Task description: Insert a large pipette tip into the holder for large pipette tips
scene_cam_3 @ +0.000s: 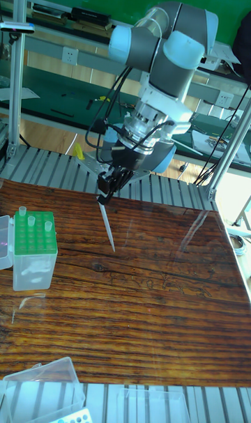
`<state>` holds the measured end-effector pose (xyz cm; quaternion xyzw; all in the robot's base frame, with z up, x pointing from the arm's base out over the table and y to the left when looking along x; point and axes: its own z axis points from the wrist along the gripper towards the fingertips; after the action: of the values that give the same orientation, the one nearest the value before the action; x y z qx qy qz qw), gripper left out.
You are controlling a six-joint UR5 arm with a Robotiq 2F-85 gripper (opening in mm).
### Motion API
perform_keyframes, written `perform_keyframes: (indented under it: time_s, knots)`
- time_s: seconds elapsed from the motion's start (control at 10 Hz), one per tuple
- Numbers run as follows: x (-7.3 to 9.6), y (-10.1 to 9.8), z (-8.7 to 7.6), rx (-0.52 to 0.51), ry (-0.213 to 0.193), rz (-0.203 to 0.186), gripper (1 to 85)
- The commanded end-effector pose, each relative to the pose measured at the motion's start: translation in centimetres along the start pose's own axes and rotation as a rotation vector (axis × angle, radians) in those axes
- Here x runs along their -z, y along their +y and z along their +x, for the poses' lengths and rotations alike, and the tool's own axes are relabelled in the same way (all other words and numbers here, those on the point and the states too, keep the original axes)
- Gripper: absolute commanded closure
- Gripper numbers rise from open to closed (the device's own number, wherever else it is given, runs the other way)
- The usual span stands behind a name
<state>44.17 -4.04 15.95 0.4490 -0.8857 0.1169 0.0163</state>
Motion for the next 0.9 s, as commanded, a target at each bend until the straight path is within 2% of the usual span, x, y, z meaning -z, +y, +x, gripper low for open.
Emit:
perform_keyframes:
  time_s: [0.0, 0.2, 0.4, 0.6, 0.8]
  knots:
    - [2.2, -3.1, 0.5, 0.044, 0.023, 0.027, 84.7]
    - [3.5, -4.7, 1.2, 0.063, 0.058, 0.064, 84.7]
    - [5.1, -5.4, 2.4, 0.101, 0.098, 0.073, 84.7]
    - [6.8, -7.2, 4.4, 0.127, 0.146, 0.121, 84.7]
    - [8.6, -8.3, 5.5, 0.163, 0.163, 0.121, 84.7]
